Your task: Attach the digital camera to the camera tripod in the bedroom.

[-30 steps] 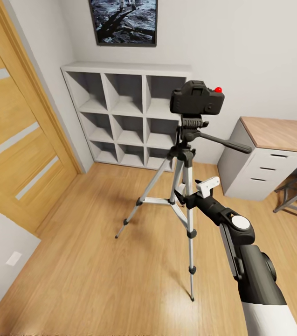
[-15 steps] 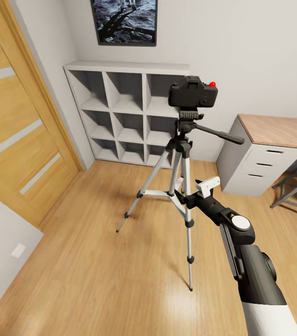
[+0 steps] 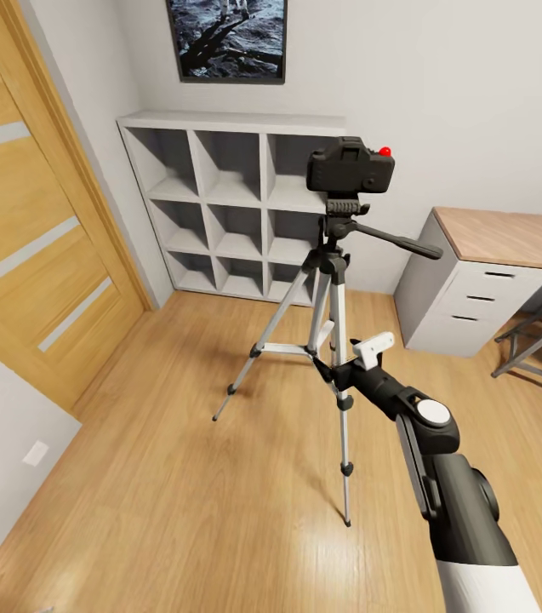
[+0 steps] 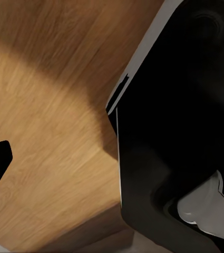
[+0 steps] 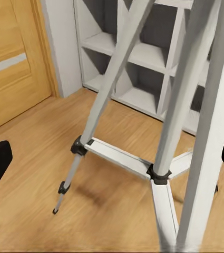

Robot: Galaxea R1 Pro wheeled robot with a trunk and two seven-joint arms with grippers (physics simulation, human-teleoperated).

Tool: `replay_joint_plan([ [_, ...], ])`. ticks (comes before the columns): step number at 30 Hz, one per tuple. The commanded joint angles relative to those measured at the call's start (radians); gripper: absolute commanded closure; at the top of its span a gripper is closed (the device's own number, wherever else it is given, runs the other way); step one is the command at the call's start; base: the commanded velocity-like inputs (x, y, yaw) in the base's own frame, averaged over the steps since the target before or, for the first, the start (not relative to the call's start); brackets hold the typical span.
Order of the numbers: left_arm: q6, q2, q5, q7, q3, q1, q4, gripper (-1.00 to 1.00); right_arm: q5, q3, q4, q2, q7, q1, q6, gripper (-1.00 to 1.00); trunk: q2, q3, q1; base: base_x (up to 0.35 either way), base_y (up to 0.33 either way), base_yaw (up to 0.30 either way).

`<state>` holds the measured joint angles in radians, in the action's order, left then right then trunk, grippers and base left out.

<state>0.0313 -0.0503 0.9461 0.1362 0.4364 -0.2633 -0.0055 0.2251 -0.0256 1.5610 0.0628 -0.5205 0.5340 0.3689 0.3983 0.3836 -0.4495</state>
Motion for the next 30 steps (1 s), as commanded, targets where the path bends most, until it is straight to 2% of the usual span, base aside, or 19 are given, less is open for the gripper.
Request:
replay_joint_plan([
  [1, 0.001, 0.000, 0.007, 0.003, 0.008, -0.001, -0.001, -1.00, 0.010, -0.003, -0.004, 0.000, -0.009, -0.005, 0.006, -1.00, 0.002, 0.001, 0.000, 0.000, 0.000, 0.000],
  [7, -0.012, 0.000, 0.007, 0.003, 0.008, -0.001, -0.001, -1.00, 0.015, -0.005, -0.019, -0.005, -0.011, -0.035, 0.011, -1.00, 0.002, 0.001, 0.000, 0.000, 0.000, 0.000],
  [18, -0.016, 0.001, 0.008, 0.003, 0.008, -0.001, -0.001, -1.00, 0.017, -0.006, -0.020, -0.006, -0.011, -0.041, 0.017, -1.00, 0.002, 0.001, 0.000, 0.000, 0.000, 0.000],
  [26, -0.016, 0.001, 0.007, 0.003, 0.008, -0.001, -0.001, -1.00, 0.011, -0.011, -0.026, -0.020, -0.012, -0.042, 0.036, -1.00, 0.002, 0.001, 0.000, 0.000, 0.000, 0.000],
  [30, -0.016, 0.001, 0.008, 0.003, 0.008, -0.001, -0.001, -1.00, 0.008, -0.031, -0.044, -0.032, -0.011, -0.042, 0.058, -1.00, 0.002, 0.001, 0.000, 0.000, 0.000, 0.000],
])
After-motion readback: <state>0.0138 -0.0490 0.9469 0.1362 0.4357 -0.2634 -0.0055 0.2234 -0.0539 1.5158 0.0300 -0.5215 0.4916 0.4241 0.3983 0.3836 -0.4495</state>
